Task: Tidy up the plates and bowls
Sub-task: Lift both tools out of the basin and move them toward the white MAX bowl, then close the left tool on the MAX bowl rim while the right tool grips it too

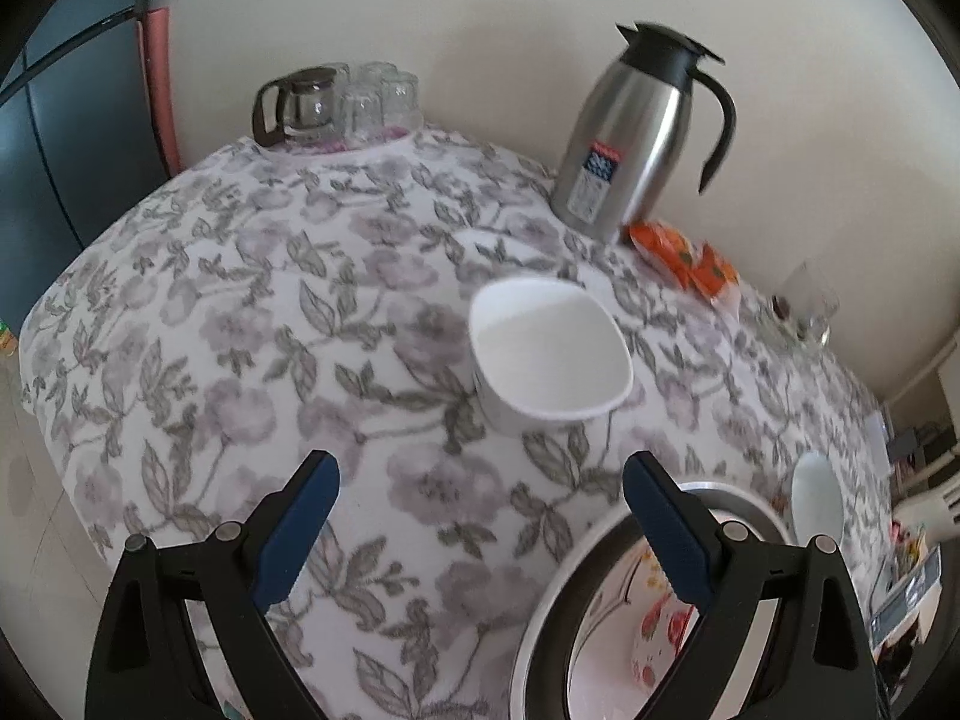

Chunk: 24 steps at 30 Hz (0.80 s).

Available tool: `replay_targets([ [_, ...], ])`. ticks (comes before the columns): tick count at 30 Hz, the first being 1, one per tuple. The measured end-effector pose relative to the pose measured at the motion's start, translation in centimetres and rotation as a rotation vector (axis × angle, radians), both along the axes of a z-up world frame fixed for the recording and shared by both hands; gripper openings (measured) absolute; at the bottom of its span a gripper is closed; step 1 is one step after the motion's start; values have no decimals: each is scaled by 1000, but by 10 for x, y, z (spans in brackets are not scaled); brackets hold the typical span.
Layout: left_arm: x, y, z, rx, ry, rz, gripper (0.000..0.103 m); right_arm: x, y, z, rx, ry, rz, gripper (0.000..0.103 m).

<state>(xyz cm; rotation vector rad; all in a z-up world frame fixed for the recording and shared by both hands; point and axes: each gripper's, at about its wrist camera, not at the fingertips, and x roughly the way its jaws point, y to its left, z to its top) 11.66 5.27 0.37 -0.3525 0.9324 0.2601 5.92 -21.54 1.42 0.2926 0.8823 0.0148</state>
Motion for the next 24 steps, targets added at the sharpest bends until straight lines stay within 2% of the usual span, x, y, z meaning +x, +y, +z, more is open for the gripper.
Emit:
replay_targets([
  [3, 4, 8, 3, 9, -5, 23, 96, 1, -1, 7, -2, -19, -9, 103],
  [8, 8, 29, 8, -37, -32, 87, 96, 7, 2, 22, -17, -48, -14, 103],
  [18, 20, 72, -8, -114, -34, 220, 96, 29, 40, 54, -40, -96, 65, 103],
  [24, 30, 84, -13, -84, -46, 232, 96, 51, 70, 56, -35, -71, 100, 103],
])
